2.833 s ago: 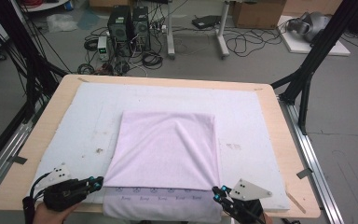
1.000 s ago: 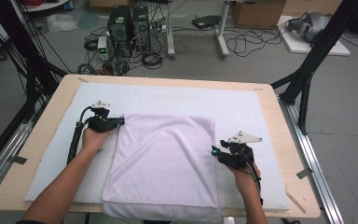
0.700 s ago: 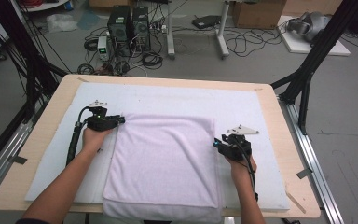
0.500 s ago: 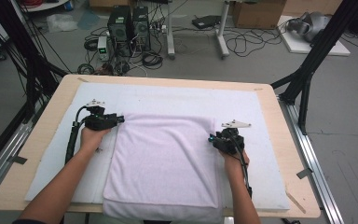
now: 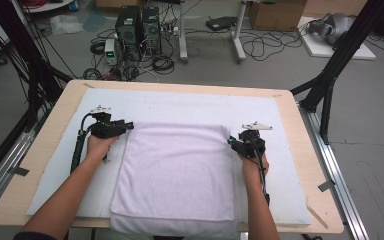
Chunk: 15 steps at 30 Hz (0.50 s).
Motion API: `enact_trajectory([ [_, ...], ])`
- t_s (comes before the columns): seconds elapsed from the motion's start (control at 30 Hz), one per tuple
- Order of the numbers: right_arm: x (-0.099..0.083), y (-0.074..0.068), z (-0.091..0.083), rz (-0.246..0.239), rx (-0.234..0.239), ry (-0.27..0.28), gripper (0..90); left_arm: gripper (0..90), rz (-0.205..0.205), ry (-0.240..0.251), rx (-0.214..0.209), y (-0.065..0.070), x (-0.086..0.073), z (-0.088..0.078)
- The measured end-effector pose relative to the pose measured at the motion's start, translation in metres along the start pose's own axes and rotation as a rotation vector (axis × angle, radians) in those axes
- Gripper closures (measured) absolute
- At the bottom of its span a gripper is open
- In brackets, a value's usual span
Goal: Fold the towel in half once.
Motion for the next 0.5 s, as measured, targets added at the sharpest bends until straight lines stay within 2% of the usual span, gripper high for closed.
enact_trajectory([
  [0.1, 0.015, 0.002, 0.007, 0.005, 0.019, 0.005, 54.5, 45.0, 0.001, -0.019, -0.007, 0.003, 0.008, 0.004],
  [0.13, 0.02, 0.002, 0.011, 0.005, 0.023, -0.001, 54.1, 44.2, 0.014, -0.023, -0.017, 0.005, 0.01, 0.007],
  [0.2, 0.026, 0.002, 0.02, -0.007, 0.017, -0.018, 53.5, 42.5, 0.032, -0.063, -0.024, 0.006, 0.01, 0.013],
  [0.3, 0.03, 0.003, 0.035, -0.036, -0.019, -0.057, 52.8, 40.8, 0.069, -0.093, 0.001, 0.008, 0.01, 0.02],
  [0.37, 0.027, 0.003, 0.045, -0.028, -0.007, -0.098, 52.9, 40.6, 0.086, -0.1, 0.014, 0.009, 0.011, 0.021],
  [0.4, 0.026, 0.003, 0.048, -0.024, 0.004, -0.096, 53.6, 42.8, 0.105, -0.103, 0.031, 0.009, 0.01, 0.021],
  [0.47, 0.027, 0.004, 0.049, 0.001, 0.026, -0.086, 54.6, 54.1, 0.157, -0.109, 0.076, 0.006, 0.01, 0.021],
  [0.5, 0.026, 0.004, 0.048, 0.014, 0.031, -0.084, 56.5, 62.6, 0.156, -0.113, 0.078, 0.004, 0.009, 0.02],
])
Point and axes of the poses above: each handheld gripper's, and its own axes: z roughly forward along the jaws, x roughly out of its top, y roughly to its right, the point moved 8 cm from there along z, roughly forward along the jaws, and after that the axes turned 13 degrees about -y, right-handed, at the moved point
